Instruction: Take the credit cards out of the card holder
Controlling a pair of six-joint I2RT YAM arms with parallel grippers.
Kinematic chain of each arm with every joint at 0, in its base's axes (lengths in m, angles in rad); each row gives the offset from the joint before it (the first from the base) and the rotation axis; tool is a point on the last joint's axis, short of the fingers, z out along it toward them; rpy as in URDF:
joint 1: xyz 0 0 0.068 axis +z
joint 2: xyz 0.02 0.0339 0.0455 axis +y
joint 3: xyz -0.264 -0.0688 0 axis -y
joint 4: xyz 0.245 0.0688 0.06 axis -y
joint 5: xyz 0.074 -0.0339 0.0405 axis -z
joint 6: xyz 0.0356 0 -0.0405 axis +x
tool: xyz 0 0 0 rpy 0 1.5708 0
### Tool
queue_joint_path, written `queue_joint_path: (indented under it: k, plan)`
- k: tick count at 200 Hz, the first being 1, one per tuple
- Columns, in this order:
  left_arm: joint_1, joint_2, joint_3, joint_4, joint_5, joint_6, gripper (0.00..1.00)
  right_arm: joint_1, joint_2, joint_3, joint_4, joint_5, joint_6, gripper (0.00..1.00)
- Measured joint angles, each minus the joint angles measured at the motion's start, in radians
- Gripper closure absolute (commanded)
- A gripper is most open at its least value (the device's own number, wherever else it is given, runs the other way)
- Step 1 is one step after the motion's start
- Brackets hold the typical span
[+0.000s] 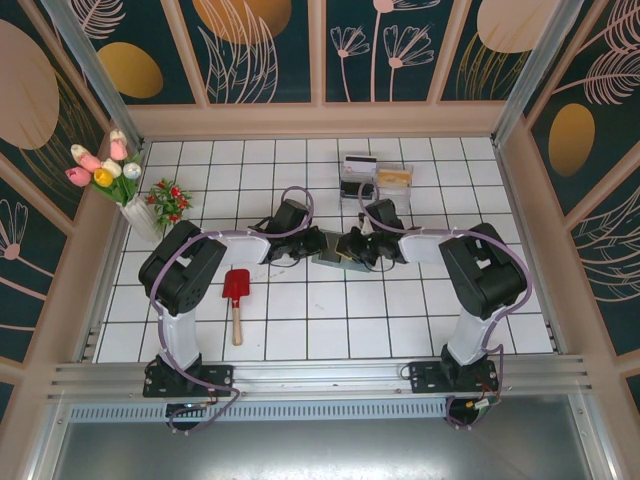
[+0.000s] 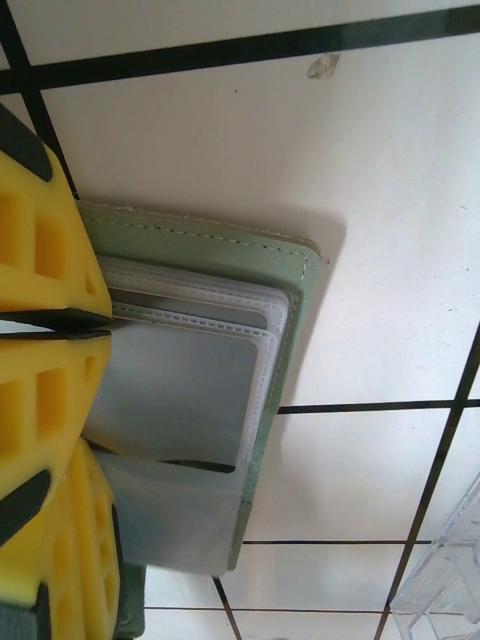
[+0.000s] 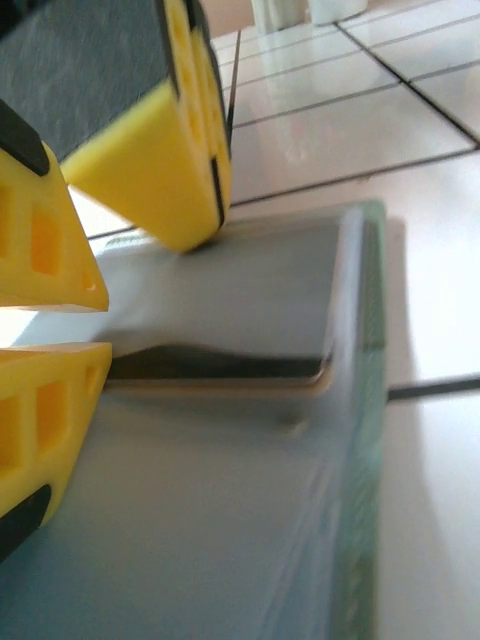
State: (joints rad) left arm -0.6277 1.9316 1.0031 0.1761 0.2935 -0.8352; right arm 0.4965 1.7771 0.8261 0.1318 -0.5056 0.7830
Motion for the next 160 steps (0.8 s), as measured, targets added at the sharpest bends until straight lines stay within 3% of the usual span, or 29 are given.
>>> queue_joint_path:
  k: [160]
  plan:
    - [-0.001, -0.001, 0.000, -0.004, -0.007, 0.000, 0.86, -0.029, -0.076, -0.033, 0.010, -0.015, -0.097, 0.76]
